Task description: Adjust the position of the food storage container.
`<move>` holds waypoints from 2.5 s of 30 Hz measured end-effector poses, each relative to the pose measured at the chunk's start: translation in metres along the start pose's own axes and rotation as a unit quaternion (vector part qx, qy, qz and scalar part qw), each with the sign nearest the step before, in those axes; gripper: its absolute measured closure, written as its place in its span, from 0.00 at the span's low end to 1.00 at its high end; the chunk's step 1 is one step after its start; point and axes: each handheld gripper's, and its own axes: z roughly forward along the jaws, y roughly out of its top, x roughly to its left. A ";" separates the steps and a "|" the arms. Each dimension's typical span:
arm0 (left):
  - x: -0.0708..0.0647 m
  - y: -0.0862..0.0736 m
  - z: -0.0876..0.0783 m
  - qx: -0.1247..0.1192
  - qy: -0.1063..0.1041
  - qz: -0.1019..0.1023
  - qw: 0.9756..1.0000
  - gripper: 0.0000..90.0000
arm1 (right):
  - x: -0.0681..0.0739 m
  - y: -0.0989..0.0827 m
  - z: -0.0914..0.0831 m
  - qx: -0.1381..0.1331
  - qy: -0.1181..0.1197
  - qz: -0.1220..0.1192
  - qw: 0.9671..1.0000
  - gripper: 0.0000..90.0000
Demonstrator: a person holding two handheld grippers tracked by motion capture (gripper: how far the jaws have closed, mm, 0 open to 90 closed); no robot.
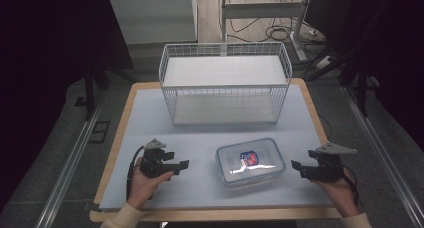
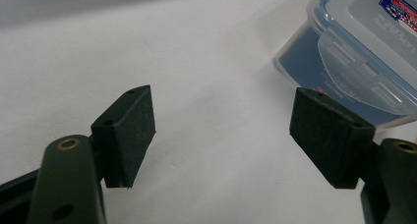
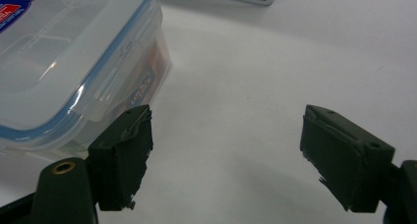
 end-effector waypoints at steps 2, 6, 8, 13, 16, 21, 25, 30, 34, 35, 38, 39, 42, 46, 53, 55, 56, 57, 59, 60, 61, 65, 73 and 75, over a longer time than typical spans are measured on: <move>0.001 0.000 0.000 0.000 0.000 -0.003 1.000 0.28 | -0.001 0.000 0.000 0.003 -0.001 0.000 1.000 0.22; 0.001 0.000 -0.001 0.000 0.001 -0.006 1.000 0.28 | -0.001 0.000 -0.001 0.003 -0.003 0.001 1.000 0.23; 0.001 0.000 -0.002 0.000 0.000 -0.006 1.000 0.28 | -0.002 0.000 -0.002 0.002 -0.004 0.001 1.000 0.23; 0.001 0.000 -0.003 -0.004 -0.001 -0.006 1.000 0.28 | -0.003 0.000 -0.002 0.006 -0.005 0.004 1.000 0.23; 0.002 0.000 -0.004 -0.005 -0.001 -0.007 1.000 0.28 | -0.003 0.000 -0.002 0.007 -0.003 0.004 1.000 0.23; 0.002 0.001 -0.005 -0.007 -0.001 -0.010 1.000 0.28 | -0.003 0.001 -0.002 0.009 0.000 0.006 1.000 0.23; 0.004 0.001 -0.006 -0.009 -0.001 -0.014 1.000 0.28 | -0.004 0.003 -0.003 0.008 0.003 0.008 1.000 0.23; 0.004 0.001 -0.010 -0.014 -0.001 -0.017 1.000 0.28 | -0.002 0.007 -0.006 0.008 0.006 0.007 1.000 0.23; 0.004 0.001 -0.010 -0.014 0.001 -0.019 1.000 0.28 | 0.001 0.017 -0.013 0.005 0.017 0.003 1.000 0.26; 0.004 0.001 -0.010 -0.014 0.001 -0.019 1.000 0.28 | 0.001 0.017 -0.013 0.005 0.017 0.003 1.000 0.26; 0.004 0.001 -0.009 -0.012 0.002 -0.019 1.000 0.27 | 0.008 0.029 -0.022 0.001 0.037 -0.010 0.999 0.37; 0.004 0.001 -0.009 -0.012 0.002 -0.019 1.000 0.27 | 0.011 0.032 -0.024 0.002 0.047 -0.015 0.999 0.43; 0.004 0.001 -0.009 -0.011 0.002 -0.020 1.000 0.27 | 0.021 0.038 -0.029 0.003 0.074 -0.034 0.997 0.61; 0.004 0.001 -0.009 -0.011 0.002 -0.019 1.000 0.27 | 0.039 0.046 -0.032 0.005 0.112 -0.059 0.992 0.81; 0.004 0.000 -0.008 -0.010 0.002 -0.020 1.000 0.27 | 0.071 0.053 -0.028 0.026 0.166 -0.107 0.980 0.99; 0.004 0.000 -0.009 -0.010 0.002 -0.019 1.000 0.27 | 0.089 0.055 -0.022 0.038 0.185 -0.129 0.973 0.99; 0.004 0.000 -0.009 -0.009 0.001 -0.019 1.000 0.27 | 0.089 0.055 -0.022 0.038 0.185 -0.129 0.973 0.99; 0.005 0.000 -0.008 -0.009 0.002 -0.020 1.000 0.27 | 0.094 0.055 -0.020 0.042 0.189 -0.134 0.972 1.00; 0.005 0.000 -0.008 -0.008 0.002 -0.021 1.000 0.27 | 0.115 0.054 -0.010 0.058 0.208 -0.162 0.963 1.00; 0.005 0.000 -0.008 -0.008 0.002 -0.020 1.000 0.27 | 0.121 0.054 -0.006 0.063 0.214 -0.168 0.960 1.00; 0.005 0.000 -0.008 -0.008 0.002 -0.020 1.000 0.27 | 0.121 0.054 -0.006 0.063 0.214 -0.168 0.960 1.00; 0.005 0.000 -0.010 -0.010 0.001 -0.020 1.000 0.27 | 0.145 0.050 0.008 0.084 0.229 -0.199 0.949 1.00; 0.006 0.000 -0.009 -0.008 0.001 -0.019 1.000 0.27 | 0.174 0.038 0.031 0.126 0.231 -0.234 0.936 1.00; 0.006 0.000 -0.009 -0.008 0.001 -0.019 1.000 0.27 | 0.176 0.037 0.033 0.130 0.227 -0.240 0.935 1.00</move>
